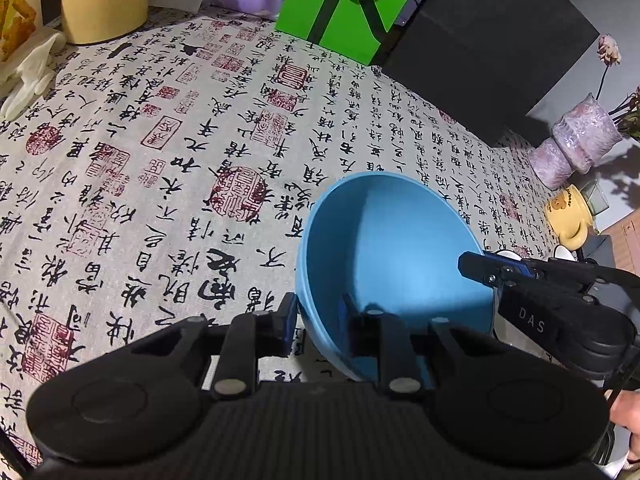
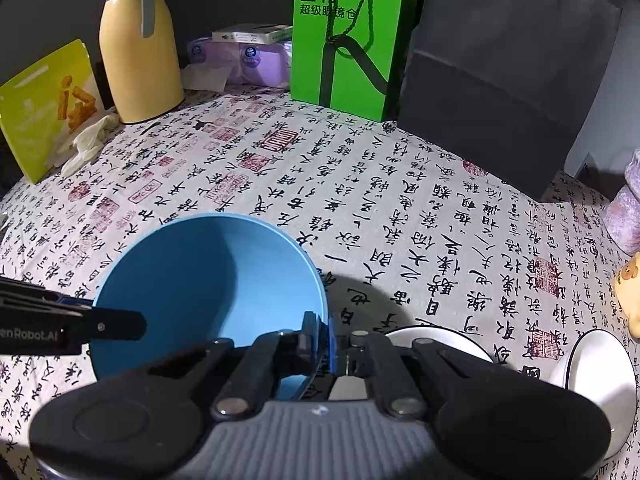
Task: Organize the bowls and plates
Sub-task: 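Lift the blue bowl with both grippers and carry it over the cloth, then lower the blue bowl onto the cloth and open both grippers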
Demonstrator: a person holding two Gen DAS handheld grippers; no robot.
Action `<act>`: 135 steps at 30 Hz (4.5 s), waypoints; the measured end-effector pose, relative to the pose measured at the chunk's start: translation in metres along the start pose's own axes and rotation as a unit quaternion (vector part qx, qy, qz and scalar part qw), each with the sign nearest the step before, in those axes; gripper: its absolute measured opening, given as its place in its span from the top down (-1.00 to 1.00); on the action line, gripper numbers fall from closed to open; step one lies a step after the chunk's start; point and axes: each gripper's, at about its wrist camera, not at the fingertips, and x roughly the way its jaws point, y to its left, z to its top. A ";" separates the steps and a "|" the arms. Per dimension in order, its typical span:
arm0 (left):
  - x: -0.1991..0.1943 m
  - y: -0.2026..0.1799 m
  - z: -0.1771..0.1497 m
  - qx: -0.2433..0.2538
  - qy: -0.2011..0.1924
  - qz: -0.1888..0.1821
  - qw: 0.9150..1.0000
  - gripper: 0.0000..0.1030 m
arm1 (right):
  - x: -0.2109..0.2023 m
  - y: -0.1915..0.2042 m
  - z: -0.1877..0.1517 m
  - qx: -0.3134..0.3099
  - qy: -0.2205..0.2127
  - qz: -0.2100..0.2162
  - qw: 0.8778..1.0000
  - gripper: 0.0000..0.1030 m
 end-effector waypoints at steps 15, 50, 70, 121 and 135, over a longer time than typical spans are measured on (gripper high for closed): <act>-0.024 0.006 -0.005 -0.003 -0.019 -0.003 1.000 0.58 | -0.021 0.013 0.000 -0.005 -0.016 -0.002 1.000 0.89; -0.122 0.052 -0.039 -0.014 -0.087 0.037 0.995 0.70 | -0.087 0.102 -0.004 -0.057 -0.062 0.018 0.996 0.86; -0.155 0.107 -0.062 -0.038 -0.097 0.086 0.991 0.70 | -0.079 0.167 -0.010 -0.081 -0.050 0.063 0.993 0.85; -0.163 0.178 -0.096 -0.100 -0.102 0.077 0.987 -0.12 | -0.058 0.217 -0.040 -0.068 -0.036 0.150 0.986 -0.21; -0.195 0.171 -0.123 -0.096 -0.201 0.049 0.974 -1.00 | -0.099 0.178 -0.063 0.002 -0.109 0.157 0.982 -1.00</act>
